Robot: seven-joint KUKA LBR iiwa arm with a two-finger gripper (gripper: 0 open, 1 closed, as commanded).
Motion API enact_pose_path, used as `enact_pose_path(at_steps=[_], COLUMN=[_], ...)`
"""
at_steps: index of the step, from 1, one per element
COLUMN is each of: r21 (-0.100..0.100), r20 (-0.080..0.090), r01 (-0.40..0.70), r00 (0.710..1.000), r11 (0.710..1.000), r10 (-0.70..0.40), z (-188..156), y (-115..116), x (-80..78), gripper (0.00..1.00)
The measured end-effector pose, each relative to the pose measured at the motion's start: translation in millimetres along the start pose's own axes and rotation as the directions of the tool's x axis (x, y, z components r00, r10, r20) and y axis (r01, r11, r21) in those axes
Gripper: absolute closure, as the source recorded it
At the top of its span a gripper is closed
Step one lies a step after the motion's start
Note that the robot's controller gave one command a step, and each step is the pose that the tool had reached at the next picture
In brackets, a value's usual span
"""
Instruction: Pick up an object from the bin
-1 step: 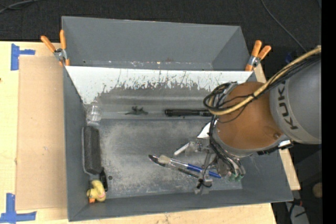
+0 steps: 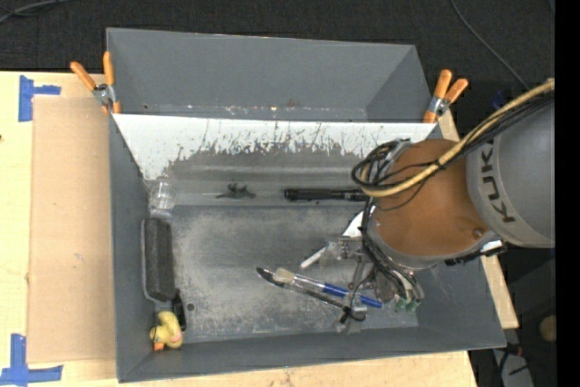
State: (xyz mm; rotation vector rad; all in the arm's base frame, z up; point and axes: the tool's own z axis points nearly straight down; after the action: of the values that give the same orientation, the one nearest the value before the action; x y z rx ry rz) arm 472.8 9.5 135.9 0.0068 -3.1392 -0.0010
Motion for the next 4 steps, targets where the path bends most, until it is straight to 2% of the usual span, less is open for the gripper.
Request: enact_pose_path(at_steps=[1,2,3,4], r21=[-0.001,-0.001,-0.001,-0.002], r20=[0.000,0.016,0.010,0.016], r01=[-0.081,-0.058,-0.076,-0.067], r00=[0.997,0.998,0.997,0.998], r11=[0.997,0.998,0.997,0.998], r10=[0.081,0.058,0.076,0.067], z=[68.8,64.9,66.0,65.4], y=[-17.9,-10.3,-16.0,-12.6], x=[-4.9,-1.4,-5.9,-4.1], gripper=[0.00,0.00,0.00,0.00])
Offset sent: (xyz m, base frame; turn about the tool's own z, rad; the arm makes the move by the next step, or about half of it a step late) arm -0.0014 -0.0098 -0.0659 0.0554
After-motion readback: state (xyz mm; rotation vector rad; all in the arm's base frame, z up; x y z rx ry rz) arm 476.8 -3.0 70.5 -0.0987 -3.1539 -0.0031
